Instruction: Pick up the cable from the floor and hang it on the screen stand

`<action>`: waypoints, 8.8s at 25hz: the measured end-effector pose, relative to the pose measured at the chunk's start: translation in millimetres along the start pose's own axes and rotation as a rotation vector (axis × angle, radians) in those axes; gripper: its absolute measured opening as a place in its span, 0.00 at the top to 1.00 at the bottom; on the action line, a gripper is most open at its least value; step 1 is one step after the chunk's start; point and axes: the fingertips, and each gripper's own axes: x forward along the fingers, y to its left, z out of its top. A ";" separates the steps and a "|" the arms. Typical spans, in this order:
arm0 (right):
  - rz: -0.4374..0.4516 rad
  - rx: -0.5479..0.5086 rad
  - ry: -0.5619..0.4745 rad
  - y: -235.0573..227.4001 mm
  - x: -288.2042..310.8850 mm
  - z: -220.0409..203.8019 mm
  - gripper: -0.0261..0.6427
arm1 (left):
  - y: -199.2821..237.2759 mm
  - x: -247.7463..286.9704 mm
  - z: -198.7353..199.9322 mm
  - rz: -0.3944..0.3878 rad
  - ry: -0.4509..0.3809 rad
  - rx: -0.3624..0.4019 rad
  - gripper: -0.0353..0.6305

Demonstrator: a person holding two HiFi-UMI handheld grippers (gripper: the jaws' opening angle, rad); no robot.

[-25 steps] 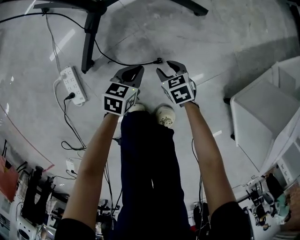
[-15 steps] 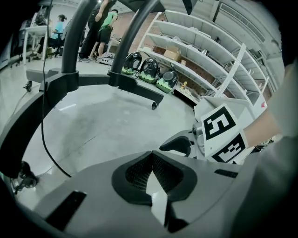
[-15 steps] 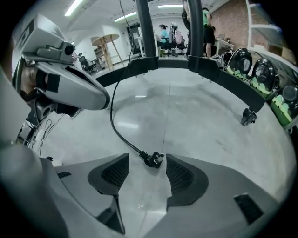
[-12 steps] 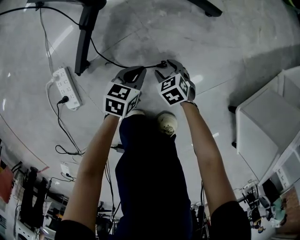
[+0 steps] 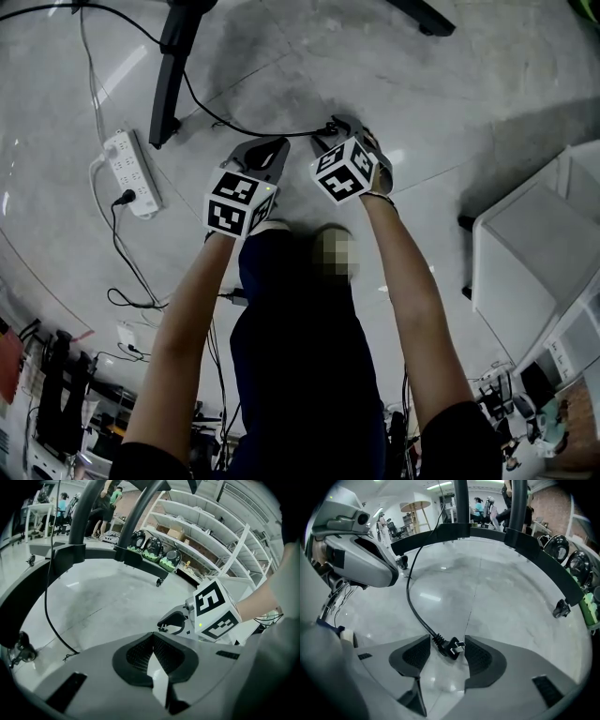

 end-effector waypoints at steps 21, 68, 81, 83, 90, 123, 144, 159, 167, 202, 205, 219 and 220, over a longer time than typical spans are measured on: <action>-0.066 0.001 -0.019 10.9 -141.1 46.6 0.66 | -60.1 -83.7 72.1 -0.003 0.028 -0.032 0.94; -0.664 0.042 -0.380 1.6 -706.7 155.0 0.67 | -334.2 -355.9 339.6 -0.136 -0.158 0.082 0.94; -0.767 -0.075 -0.490 1.6 -853.2 178.9 0.67 | -431.9 -436.9 399.1 -0.211 -0.258 0.117 0.94; -0.781 -0.093 -0.505 3.9 -871.8 179.9 0.67 | -448.6 -446.1 404.1 -0.240 -0.275 0.127 0.94; -0.871 -0.168 -0.592 -18.8 -951.6 209.0 0.67 | -499.6 -463.5 449.4 -0.332 -0.339 0.203 0.94; -1.162 -0.282 -0.807 -244.3 -1215.8 411.8 0.67 | -549.6 -481.4 791.1 -0.370 -0.551 0.532 0.94; -1.273 -0.327 -0.846 -396.4 -1306.9 559.5 0.67 | -514.6 -472.1 1021.5 -0.365 -0.665 0.637 0.94; -1.325 -0.446 -0.903 -406.7 -1387.0 664.8 0.67 | -507.7 -497.2 1076.7 -0.358 -0.718 0.640 0.94; -1.352 -0.515 -1.013 -364.6 -1431.2 723.2 0.67 | -491.4 -511.1 1074.7 -0.334 -0.719 0.632 0.94; -1.182 -0.374 -1.248 -186.6 -1358.8 517.7 0.67 | -532.7 -530.5 851.2 -0.216 -0.671 0.468 0.94; -1.107 -0.321 -1.239 -198.0 -1317.1 518.7 0.67 | -516.0 -527.3 841.7 -0.204 -0.672 0.445 0.94; -0.882 -0.131 -1.221 -252.3 -1178.6 592.6 0.67 | -419.5 -543.5 848.0 -0.118 -0.711 0.405 0.94; -0.877 -0.131 -1.216 -254.6 -1171.9 596.4 0.68 | -414.4 -545.7 850.1 -0.110 -0.716 0.410 0.94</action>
